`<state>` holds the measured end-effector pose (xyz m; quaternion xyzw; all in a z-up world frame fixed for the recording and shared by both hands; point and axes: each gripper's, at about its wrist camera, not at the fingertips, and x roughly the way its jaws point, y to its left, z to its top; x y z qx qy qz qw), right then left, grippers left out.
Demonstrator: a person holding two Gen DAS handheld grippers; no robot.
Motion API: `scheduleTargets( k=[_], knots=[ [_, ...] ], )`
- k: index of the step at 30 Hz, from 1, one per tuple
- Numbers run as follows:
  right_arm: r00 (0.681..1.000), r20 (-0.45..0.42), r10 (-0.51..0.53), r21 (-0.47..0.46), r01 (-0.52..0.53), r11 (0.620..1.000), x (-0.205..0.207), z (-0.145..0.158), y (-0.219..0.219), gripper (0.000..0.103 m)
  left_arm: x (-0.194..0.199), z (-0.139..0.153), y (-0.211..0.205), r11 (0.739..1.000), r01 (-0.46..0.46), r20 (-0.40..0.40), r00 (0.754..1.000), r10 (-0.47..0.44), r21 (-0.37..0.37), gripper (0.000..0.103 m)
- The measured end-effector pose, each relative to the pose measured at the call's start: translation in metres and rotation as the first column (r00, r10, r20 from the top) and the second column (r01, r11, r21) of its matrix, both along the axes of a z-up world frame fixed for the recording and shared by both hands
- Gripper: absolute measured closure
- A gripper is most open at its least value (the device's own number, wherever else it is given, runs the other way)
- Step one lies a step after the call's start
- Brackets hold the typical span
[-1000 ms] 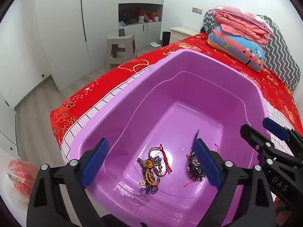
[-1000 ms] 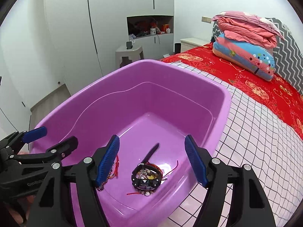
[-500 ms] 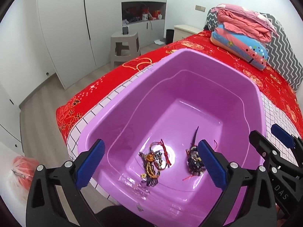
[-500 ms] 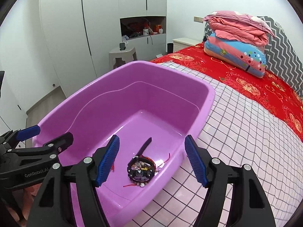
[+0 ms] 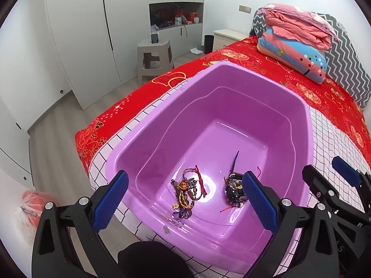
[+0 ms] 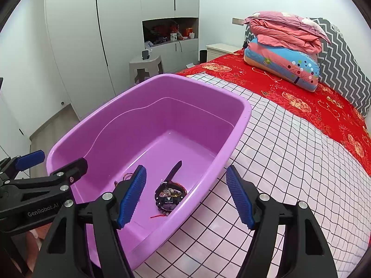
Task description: Organize jewelry
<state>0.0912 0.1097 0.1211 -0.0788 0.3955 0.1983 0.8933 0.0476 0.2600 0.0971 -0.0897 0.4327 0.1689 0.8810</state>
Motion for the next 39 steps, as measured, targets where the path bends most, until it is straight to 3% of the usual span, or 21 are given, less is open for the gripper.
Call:
scheduleTargets(
  k=[13, 39],
  knots=[
    [1.000, 0.023, -0.019, -0.016, 0.019, 1.000, -0.012, 0.019, -0.008, 0.035, -0.008, 0.016, -0.007, 1.000, -0.002, 0.007, 1.000, 0.001, 0.009, 0.006],
    [1.000, 0.003, -0.030, -0.014, 0.030, 0.999, -0.015, 0.014, -0.019, 0.035, -0.010, 0.015, -0.010, 1.000, 0.005, -0.012, 1.000, -0.004, 0.012, 0.006]
  ],
)
